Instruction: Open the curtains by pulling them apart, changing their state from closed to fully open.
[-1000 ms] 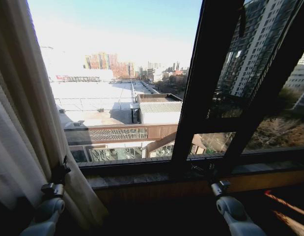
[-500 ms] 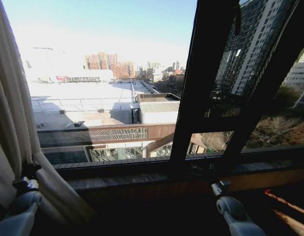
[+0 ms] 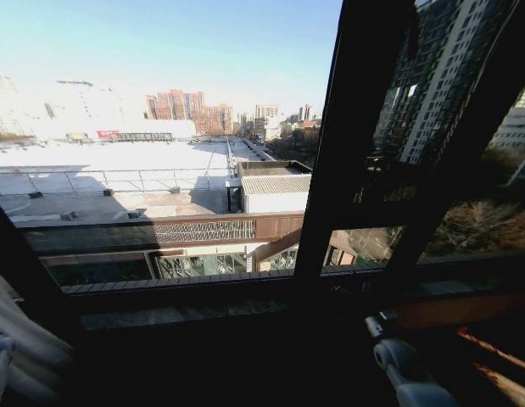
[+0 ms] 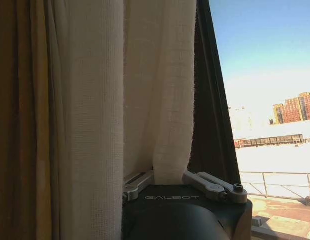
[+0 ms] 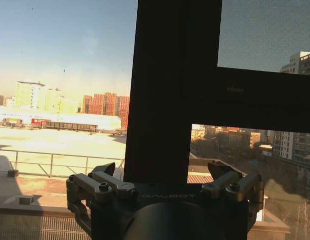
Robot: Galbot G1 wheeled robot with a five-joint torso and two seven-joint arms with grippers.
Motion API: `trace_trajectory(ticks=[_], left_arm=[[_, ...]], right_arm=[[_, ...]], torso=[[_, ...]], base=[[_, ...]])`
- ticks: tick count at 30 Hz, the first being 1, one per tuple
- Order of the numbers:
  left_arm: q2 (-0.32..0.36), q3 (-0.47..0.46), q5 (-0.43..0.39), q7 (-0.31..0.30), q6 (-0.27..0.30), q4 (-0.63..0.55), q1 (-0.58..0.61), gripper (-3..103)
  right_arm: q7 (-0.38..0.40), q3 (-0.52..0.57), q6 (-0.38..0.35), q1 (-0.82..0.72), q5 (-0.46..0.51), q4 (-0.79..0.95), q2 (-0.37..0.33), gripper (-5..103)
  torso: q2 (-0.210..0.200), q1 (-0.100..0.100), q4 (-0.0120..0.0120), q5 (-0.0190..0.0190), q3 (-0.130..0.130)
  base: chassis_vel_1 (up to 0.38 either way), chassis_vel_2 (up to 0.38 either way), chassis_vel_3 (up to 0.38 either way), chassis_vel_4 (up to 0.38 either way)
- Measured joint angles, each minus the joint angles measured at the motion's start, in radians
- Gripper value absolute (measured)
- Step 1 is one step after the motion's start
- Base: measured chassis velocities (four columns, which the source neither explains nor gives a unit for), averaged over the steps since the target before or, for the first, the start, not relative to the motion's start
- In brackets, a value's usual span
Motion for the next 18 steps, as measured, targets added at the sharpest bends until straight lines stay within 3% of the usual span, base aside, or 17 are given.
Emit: trace_trajectory(ticks=[4,8,11,14,18], left_arm=[[-0.007,0.001,-0.006,0.009,-0.008,-0.014,0.006,0],[-0.022,0.005,-0.018,0.061,-0.035,-0.063,0.035,-3],[-0.059,0.002,-0.005,0.097,-0.042,-0.145,0.081,12],[-0.096,-0.004,0.015,0.117,-0.052,-0.209,0.120,18],[-0.174,-0.022,0.035,0.146,-0.070,-0.337,0.225,34]], right_arm=[[0.000,0.000,0.000,0.000,0.000,0.000,0.000,100],[0.000,0.000,0.000,0.000,0.000,0.000,0.000,100],[0.000,0.000,0.000,0.000,0.000,0.000,0.000,100],[0.000,0.000,0.000,0.000,0.000,0.000,0.000,100],[0.000,0.000,0.000,0.000,0.000,0.000,0.000,100]], torso=[[0.000,0.000,0.0000,0.0001,0.000],[0.000,0.000,0.0001,0.0003,0.000],[0.000,0.000,-0.0002,0.0004,0.000],[0.000,0.000,-0.0004,0.0007,0.000],[0.000,0.000,0.0000,0.0004,0.000]], base=[[0.000,0.000,0.000,0.000],[0.000,0.000,0.000,0.000],[0.000,0.000,0.000,0.000],[0.000,0.000,0.000,0.000],[0.000,0.000,0.000,0.000]])
